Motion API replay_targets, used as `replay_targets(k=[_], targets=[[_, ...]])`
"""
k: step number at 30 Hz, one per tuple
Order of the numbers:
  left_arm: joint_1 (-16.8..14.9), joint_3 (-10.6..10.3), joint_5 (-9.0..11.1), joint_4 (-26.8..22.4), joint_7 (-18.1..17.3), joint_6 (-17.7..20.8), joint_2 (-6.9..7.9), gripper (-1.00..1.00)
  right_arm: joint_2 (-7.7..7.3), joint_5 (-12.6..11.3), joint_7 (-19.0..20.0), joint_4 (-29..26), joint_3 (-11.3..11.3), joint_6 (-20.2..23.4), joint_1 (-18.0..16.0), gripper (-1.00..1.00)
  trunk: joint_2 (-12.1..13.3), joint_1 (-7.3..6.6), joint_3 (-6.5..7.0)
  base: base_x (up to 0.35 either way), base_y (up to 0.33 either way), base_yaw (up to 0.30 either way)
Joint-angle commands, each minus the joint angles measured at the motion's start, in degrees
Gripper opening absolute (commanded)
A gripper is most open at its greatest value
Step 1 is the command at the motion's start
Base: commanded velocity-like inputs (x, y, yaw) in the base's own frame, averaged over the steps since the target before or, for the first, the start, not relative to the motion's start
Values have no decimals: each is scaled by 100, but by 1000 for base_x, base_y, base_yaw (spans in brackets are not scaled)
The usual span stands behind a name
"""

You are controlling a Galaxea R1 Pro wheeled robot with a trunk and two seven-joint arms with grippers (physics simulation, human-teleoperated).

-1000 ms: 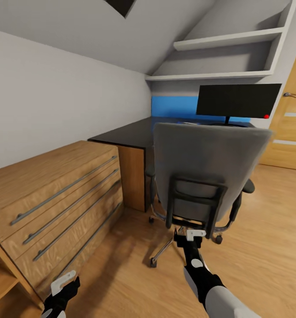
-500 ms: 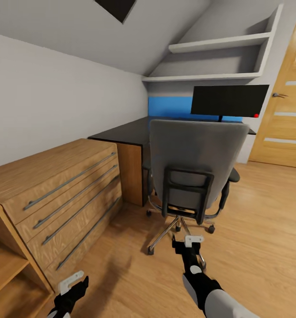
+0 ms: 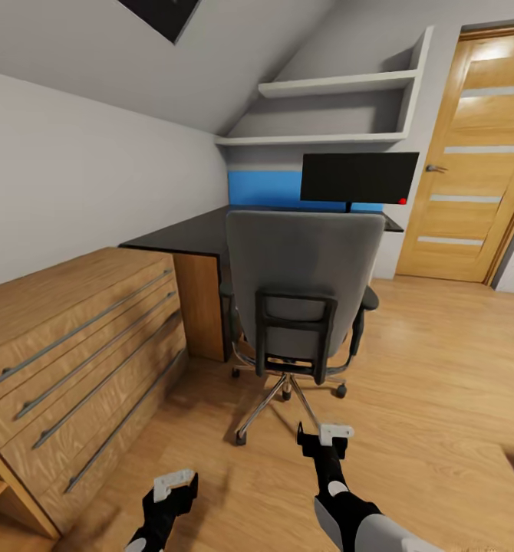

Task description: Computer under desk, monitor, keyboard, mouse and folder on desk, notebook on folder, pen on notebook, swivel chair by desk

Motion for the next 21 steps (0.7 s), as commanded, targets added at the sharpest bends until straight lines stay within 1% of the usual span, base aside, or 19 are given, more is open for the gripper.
replay_targets(k=[1, 3, 5, 10, 12, 14, 16, 18, 19, 21], targets=[[-2, 28, -146, -1, -4, -20, -95, 100, 3, 60, -39, 25, -31, -22, -5, 100, -2, -1, -1, 0, 0, -249], [-2, 22, -267, -26, 6, -23, -206, 100, 3, 60, -43, 36, -31, -33, -5, 100, -2, -1, 6, 0, 0, -249], [-2, 22, -340, -173, 21, -20, -287, 100, 3, 60, -51, 43, -31, -40, -5, 100, -2, -1, 11, 0, 0, -250], [-2, 21, -379, -534, 43, 9, -388, 100, 3, 60, -62, 18, -28, -44, -4, 100, -2, -1, 14, 0, 0, -255], [-2, 19, -386, -682, 61, 102, -401, 100, 3, 60, -64, 11, -23, -42, -4, 100, -2, -1, 15, 0, 0, -258], [-2, 19, -390, -942, 93, 377, -401, 100, 3, 60, -65, 3, -17, -38, -4, 100, -2, -1, 15, 0, 0, -235], [-2, 17, -391, -1073, 105, 566, -401, 100, 3, 57, -65, 0, -16, -38, -4, 100, -2, -1, 15, 0, 0, -162], [-2, 2, -392, -1315, 117, 948, -401, 100, 3, 57, -65, -3, -13, -40, -4, 100, -2, -1, 15, 0, 0, -76], [-2, -41, -394, -1449, 131, 1088, -401, 100, 3, 63, -62, -3, -8, -42, -4, 100, -2, -1, 15, 0, 0, -38], [-2, -223, -397, -1674, 230, 1227, -401, 100, 3, 70, -61, -8, 5, -42, -4, 100, -2, -1, 15, 0, 0, -22]])
